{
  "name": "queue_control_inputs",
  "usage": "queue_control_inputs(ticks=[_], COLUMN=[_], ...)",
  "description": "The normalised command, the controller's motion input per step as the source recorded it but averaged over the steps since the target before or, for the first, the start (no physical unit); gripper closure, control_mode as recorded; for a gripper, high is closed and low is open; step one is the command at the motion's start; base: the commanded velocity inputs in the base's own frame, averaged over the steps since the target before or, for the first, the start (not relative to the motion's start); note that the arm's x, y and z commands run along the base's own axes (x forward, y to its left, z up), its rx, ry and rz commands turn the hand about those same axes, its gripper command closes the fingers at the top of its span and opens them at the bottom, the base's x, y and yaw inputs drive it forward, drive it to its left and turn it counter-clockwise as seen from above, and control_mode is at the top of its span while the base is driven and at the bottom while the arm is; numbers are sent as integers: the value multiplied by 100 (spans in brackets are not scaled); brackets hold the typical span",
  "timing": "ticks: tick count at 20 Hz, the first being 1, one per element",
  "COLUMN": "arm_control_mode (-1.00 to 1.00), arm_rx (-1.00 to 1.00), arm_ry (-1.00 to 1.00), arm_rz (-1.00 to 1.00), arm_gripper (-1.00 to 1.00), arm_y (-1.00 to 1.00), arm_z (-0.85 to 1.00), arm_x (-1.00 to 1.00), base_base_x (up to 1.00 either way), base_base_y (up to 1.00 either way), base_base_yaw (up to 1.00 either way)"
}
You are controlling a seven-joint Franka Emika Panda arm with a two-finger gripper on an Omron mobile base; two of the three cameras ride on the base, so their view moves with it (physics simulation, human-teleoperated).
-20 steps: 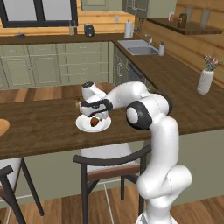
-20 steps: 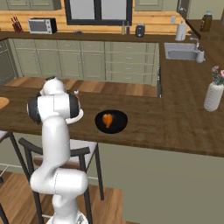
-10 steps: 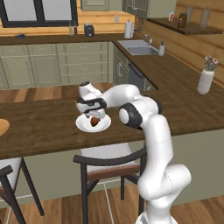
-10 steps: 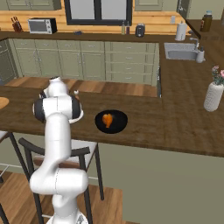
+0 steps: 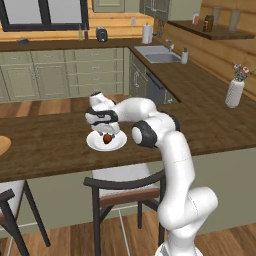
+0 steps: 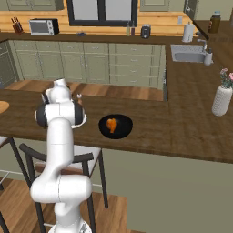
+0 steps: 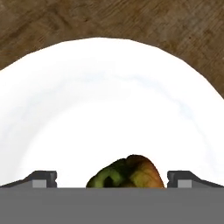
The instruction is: Pick the chicken drumstick and bell pepper from their plates and place them in the bowl. Then put the bowl in the fridge.
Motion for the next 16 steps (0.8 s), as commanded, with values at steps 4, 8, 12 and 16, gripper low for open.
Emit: queue_control_inputs(ticks=[4, 8, 12, 16], arm_control_mode=[-100, -100, -100, -100], arm_rx=[0, 0, 0, -4], arm_ry=[0, 0, -1, -3], arm_rz=[-3, -3, -2, 0], arm_gripper=[-100, -100, -100, 100], arm_y=[0, 0, -1, -1], arm_z=[-22, -21, -37, -32], arm_x=[-43, -35, -13, 23], base_base_x=[0, 0, 0, 0], base_base_y=[0, 0, 0, 0], base_base_yaw=[0, 0, 0, 0])
